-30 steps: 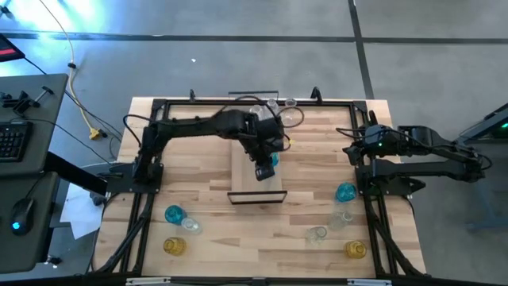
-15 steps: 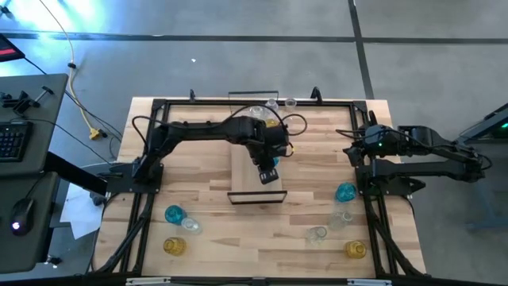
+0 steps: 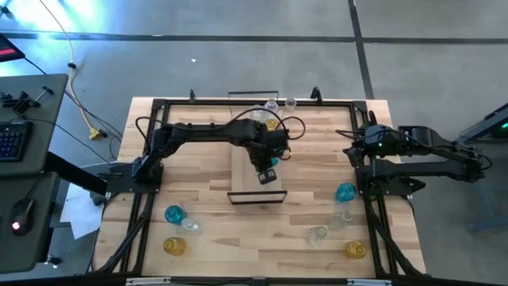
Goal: Sort vases onto shelf
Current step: Put the top blue flower vase on the shelf
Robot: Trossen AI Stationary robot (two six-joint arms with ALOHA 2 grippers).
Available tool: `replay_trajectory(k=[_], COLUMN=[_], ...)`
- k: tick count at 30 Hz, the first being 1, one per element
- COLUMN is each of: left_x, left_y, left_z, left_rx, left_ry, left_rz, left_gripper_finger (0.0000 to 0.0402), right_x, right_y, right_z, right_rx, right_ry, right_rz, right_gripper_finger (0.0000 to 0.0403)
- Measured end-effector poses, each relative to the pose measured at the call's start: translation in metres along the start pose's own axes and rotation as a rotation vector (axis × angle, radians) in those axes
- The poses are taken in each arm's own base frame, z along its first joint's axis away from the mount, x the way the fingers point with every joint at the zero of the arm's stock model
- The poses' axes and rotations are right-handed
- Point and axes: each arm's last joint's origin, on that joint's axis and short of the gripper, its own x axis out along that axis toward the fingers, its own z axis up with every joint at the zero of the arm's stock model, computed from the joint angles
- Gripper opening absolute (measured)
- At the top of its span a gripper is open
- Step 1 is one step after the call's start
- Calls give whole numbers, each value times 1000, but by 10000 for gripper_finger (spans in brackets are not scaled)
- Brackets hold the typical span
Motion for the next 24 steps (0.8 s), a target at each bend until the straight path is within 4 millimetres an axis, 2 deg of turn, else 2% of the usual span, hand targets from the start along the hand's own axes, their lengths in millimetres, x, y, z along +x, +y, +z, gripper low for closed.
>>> replay_trajectory(k=[9, 17, 24], left_x=[6, 28, 32], left_y=[1, 4, 8], left_z=[3, 3, 5], left_rx=[1, 23, 31], left_ry=[-12, 50, 47], left_rz=[39, 72, 75], left_gripper_finger=[0, 0, 0], right_x=[0, 0, 0], right_y=[0, 0, 0], right_z=[0, 0, 0], right_rx=[0, 0, 0], right_ry=[1, 2, 3], right_rz=[2, 3, 3], right_gripper_finger=[243, 243, 243])
